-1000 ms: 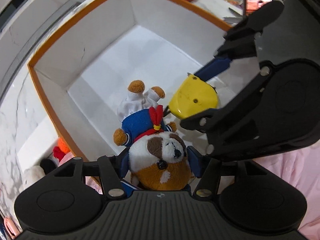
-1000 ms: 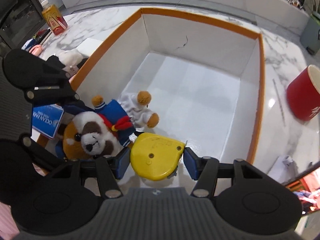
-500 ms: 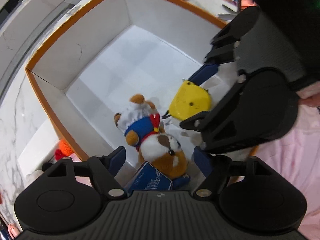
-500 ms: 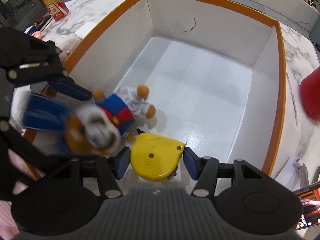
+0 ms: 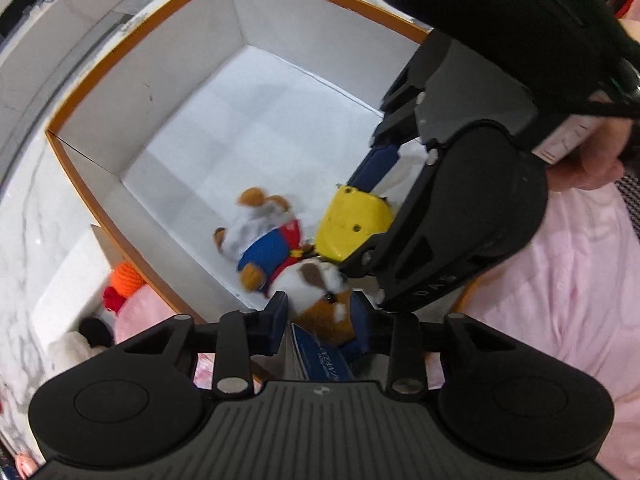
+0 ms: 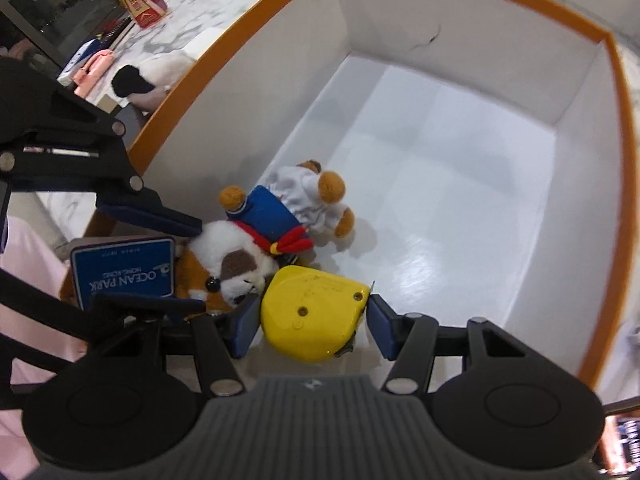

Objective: Organize objects
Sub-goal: 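Carry both items into the orange box and lower them onto its floor, then open the left tool releasing the plush dog while the right tool releases the tape measure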

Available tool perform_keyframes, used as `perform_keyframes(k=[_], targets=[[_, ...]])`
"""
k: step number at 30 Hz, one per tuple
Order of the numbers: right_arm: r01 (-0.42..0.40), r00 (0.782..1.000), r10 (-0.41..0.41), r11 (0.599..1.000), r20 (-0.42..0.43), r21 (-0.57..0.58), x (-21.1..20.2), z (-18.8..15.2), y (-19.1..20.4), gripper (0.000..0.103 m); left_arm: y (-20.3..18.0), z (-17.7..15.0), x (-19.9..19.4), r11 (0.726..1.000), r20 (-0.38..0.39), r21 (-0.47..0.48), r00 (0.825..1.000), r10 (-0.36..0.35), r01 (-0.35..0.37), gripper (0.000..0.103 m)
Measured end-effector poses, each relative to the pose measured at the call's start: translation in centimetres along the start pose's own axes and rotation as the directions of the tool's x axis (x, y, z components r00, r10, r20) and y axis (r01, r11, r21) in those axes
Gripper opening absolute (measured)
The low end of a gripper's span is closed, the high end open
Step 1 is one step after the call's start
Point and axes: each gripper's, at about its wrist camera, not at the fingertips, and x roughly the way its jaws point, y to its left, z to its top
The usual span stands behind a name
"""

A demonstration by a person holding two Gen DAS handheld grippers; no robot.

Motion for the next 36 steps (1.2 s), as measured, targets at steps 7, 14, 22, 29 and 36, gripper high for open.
perform_keyframes(k=[7, 14, 22, 29, 36], targets=[[0.004, 0.999, -0.005, 1.0, -0.034, -0.003, 0.5, 0.3, 0.5, 0.06, 0.2, 0.7, 0.1, 1.0, -0.003, -0.02, 1.0, -0.012, 0.012, 0.038], [0.191, 0.975, -0.209, 0.96, -0.071, -0.207, -0.8, 0.6, 1.0, 0.06, 0.5, 0.7, -0.5, 0.999, -0.004, -0.034, 0.999, -0.031, 0.031, 0.038], [0.293, 0.955, -0.296, 0.93, 0.02, -0.222, -1.6, 5.1, -0.4, 0.06, 3.2, 0.4, -1.5, 0.985, 0.079, -0.139, 0.993, -0.088, 0.099, 0.038], [0.285, 0.958, -0.278, 0.953, 0.076, -0.103, -0.9, 8.4, -1.4, 0.06, 6.6, 0.8, -4.5, 0.969, 0.202, -0.229, 0.978, -0.05, 0.097, 0.038], [0.19, 0.979, -0.189, 0.982, 0.074, -0.01, 2.3, 9.5, -0.3, 0.06, 8.4, 0.5, -7.7, 0.964, 0.262, -0.255, 0.965, -0.007, 0.076, 0.038]])
